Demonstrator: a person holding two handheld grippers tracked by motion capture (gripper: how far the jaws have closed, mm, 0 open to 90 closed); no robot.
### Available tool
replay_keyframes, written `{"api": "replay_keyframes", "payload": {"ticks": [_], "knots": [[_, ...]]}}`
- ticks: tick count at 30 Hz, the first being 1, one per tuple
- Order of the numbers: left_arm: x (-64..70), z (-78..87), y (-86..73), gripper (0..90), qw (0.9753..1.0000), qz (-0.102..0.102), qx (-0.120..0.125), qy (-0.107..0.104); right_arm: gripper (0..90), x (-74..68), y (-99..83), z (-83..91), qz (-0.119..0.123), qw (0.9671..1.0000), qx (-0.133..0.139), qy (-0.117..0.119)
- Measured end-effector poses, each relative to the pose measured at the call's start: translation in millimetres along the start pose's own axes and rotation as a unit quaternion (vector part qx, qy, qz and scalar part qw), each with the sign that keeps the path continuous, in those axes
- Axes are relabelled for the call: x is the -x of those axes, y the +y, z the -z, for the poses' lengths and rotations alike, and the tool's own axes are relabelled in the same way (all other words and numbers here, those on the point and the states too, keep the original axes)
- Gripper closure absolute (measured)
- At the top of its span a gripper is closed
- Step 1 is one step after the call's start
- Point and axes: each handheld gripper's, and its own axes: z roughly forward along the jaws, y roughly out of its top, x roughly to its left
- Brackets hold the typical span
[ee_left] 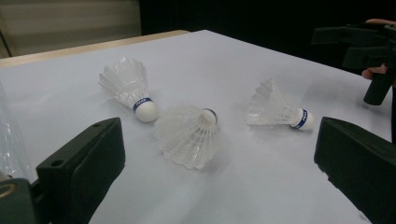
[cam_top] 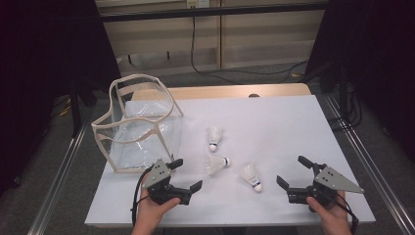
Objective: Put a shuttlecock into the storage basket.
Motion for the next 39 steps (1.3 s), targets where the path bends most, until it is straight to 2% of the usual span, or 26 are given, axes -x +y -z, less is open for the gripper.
{"api": "replay_keyframes", "payload": {"ticks": [5, 20, 23, 27, 31, 39], "knots": [[0.9, -3.3, -0.3, 2.2, 0.9999, 0.004, -0.009, -0.006, 1.0, 0.4, 0.1, 0.3, 0.001, 1.0, 0.002, -0.002], [2.4, -13.9, 2.6, 1.8, 0.9997, 0.019, -0.018, 0.001, 1.1, 0.1, 0.1, 0.0, -0.002, 1.0, 0.0, -0.001], [2.5, -15.3, 3.0, 2.3, 0.9995, 0.016, -0.026, -0.003, 1.1, 0.2, 0.1, 0.0, -0.002, 1.0, 0.0, -0.002], [2.1, -15.0, 3.7, 3.8, 0.9994, 0.017, -0.03, 0.001, 1.1, 0.1, 0.0, -0.2, -0.002, 1.0, 0.0, -0.001], [1.0, -17.3, 4.8, 4.0, 0.9994, 0.023, -0.026, -0.001, 1.1, 0.1, 0.3, -0.2, -0.001, 1.0, 0.002, 0.001], [3.2, -29.3, 7.3, 4.7, 0.9987, 0.021, -0.043, -0.017, 1.1, 0.1, 0.1, -0.1, -0.001, 1.0, 0.001, 0.001]]}}
